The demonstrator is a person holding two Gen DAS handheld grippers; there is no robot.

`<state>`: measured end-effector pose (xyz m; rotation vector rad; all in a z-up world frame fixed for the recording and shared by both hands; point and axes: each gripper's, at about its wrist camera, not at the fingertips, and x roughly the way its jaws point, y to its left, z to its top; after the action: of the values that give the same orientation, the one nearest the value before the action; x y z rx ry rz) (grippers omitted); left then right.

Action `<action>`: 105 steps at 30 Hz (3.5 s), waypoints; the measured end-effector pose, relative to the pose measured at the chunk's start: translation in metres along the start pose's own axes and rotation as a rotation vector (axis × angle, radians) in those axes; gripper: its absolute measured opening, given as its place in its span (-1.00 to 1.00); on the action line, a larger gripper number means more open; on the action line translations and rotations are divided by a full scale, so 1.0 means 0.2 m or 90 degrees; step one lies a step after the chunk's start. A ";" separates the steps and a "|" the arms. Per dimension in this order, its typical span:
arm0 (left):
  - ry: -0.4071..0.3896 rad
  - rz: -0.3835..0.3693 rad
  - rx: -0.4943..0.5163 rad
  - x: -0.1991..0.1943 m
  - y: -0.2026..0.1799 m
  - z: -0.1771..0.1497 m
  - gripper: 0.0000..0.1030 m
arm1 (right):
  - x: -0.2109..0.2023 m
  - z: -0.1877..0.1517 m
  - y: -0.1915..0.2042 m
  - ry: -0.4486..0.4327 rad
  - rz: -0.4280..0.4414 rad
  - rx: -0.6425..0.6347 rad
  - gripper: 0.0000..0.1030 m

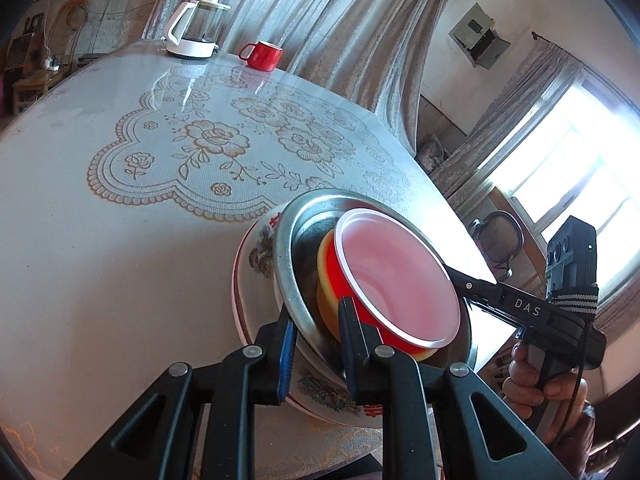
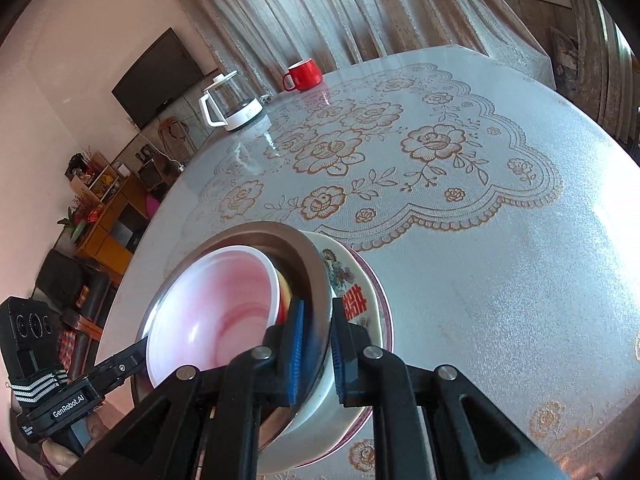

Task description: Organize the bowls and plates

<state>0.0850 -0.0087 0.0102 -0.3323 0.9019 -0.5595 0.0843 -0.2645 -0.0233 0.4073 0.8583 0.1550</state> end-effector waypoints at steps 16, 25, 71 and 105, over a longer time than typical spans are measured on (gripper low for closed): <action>-0.003 0.001 0.006 -0.02 -0.02 -0.02 -0.62 | 0.02 -0.03 -0.02 0.011 0.004 -0.003 -0.74; -0.008 0.018 0.023 -0.03 -0.05 -0.03 -0.59 | 0.01 -0.05 0.00 0.019 -0.015 -0.017 -0.67; -0.065 0.093 0.083 -0.08 -0.12 -0.10 -0.45 | -0.08 -0.18 0.11 -0.041 -0.089 -0.063 -0.57; -0.164 0.277 0.135 -0.22 -0.20 -0.36 0.67 | -0.32 -0.57 0.32 -0.209 -0.213 -0.127 -0.16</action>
<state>-0.0080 -0.0174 0.0156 -0.0104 0.6318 -0.1995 -0.0411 -0.1915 -0.0187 0.0921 0.5698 -0.1335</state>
